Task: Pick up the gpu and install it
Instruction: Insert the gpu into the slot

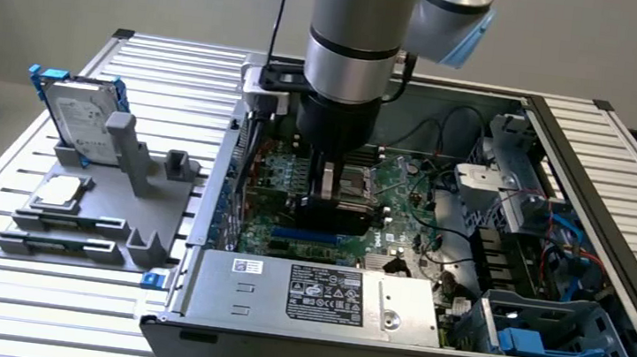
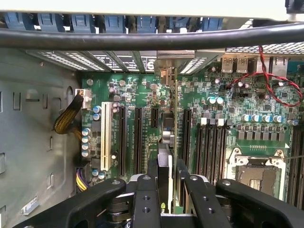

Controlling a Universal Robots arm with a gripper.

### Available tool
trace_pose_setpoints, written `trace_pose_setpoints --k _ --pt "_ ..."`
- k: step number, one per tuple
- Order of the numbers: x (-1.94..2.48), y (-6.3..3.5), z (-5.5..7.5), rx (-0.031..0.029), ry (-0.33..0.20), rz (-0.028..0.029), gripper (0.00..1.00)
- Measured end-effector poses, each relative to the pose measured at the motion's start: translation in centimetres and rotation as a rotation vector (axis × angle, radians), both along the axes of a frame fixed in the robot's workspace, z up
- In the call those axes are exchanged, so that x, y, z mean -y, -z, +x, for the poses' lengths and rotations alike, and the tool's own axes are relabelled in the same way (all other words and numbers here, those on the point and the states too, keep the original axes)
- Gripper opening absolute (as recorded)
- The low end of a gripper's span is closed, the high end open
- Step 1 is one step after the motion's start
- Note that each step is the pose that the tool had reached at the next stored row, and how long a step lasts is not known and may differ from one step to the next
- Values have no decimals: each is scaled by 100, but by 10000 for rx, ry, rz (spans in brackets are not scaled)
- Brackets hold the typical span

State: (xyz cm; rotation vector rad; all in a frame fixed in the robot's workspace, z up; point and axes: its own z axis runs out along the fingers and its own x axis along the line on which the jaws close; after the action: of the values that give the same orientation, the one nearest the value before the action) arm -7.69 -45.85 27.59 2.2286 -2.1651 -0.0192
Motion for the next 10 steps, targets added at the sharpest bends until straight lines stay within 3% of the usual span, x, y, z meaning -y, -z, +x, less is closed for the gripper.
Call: trace_pose_setpoints --k 6,10 --pt "0 32 -2 -1 0 11 26" --pt "0 62 -3 -1 28 72 26"
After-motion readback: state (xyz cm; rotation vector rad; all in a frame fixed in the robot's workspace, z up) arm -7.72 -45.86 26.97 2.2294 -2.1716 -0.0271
